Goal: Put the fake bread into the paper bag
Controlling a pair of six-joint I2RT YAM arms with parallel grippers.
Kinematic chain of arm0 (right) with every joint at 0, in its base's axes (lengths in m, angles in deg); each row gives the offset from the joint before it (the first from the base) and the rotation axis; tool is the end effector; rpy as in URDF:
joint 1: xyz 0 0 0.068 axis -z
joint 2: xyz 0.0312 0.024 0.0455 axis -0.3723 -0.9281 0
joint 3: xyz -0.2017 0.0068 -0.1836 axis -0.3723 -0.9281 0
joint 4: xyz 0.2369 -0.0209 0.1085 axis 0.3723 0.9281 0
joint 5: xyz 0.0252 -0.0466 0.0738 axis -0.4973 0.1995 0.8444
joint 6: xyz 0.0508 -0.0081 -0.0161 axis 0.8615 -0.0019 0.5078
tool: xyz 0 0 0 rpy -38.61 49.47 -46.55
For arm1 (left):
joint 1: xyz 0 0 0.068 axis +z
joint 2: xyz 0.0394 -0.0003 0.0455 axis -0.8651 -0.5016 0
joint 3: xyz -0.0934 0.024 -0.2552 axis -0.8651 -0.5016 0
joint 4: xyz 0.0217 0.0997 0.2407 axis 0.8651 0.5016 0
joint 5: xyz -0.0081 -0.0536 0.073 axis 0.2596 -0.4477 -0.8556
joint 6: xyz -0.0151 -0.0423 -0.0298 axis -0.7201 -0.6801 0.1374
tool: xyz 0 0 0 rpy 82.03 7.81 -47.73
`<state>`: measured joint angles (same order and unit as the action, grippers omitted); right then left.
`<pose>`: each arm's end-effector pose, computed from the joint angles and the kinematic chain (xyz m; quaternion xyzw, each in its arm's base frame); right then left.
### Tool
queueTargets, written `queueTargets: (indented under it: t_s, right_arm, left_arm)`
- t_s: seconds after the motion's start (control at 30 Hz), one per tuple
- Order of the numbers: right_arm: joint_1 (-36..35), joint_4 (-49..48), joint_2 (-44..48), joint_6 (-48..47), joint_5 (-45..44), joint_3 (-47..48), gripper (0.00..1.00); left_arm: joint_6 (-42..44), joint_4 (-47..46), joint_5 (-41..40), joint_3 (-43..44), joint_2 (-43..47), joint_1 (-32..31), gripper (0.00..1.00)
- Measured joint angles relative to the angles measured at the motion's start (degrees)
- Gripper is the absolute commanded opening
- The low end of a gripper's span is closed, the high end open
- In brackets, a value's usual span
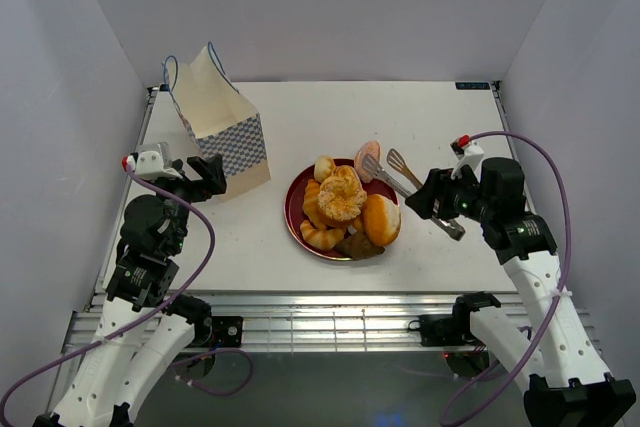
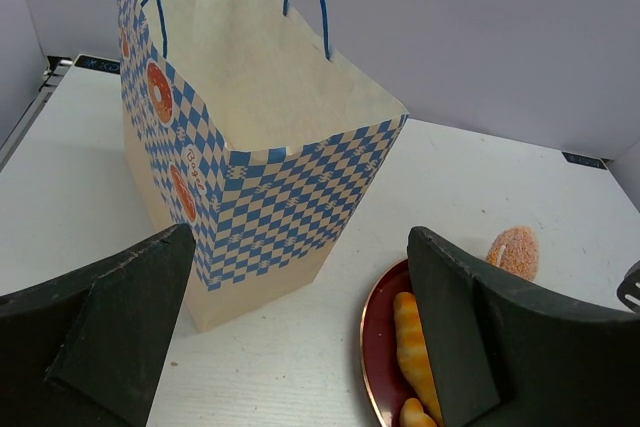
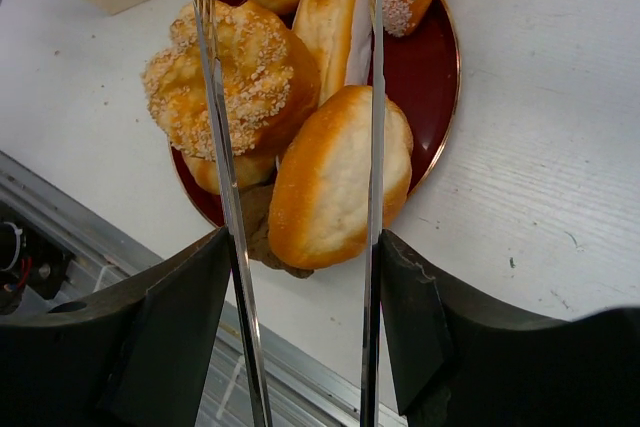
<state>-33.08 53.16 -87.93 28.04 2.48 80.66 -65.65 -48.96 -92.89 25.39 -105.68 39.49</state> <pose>0.1582 0.0445 0.3250 -0.0929 0.8430 0.2530 0.4655 0.1209 -0.0331 0.3622 -0.0716 0.7044 -0.0974 0.6994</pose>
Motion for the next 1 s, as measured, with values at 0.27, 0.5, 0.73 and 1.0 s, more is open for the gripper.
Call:
queueTargets:
  t_s: [0.27,0.5,0.73,1.0]
  right_arm:
    - [-6.93,-0.66,-2.45,-0.85,0.11,-0.02,0.65]
    - [-16.83,-1.40,-6.05,-1.44,-8.22,-0.02,0.65]
    - [-17.59,-2.89,-5.25,-1.46,-13.49,-1.44,0.65]
    - [-17.79,-4.87,-4.59,-1.57,-13.33,-3.19,0.64]
  left_arm:
    - [0.00,0.00,-0.13,-0.02,-0.02,-0.02,0.98]
    - [0.00,0.00,-0.15,-0.02,-0.15,-0.02,0.98]
    - [0.00,0.02,-0.15,-0.02,-0.50,-0.02,0.98]
    - [0.00,0.02,-0.13,-0.02,-0.52,-0.02,0.98]
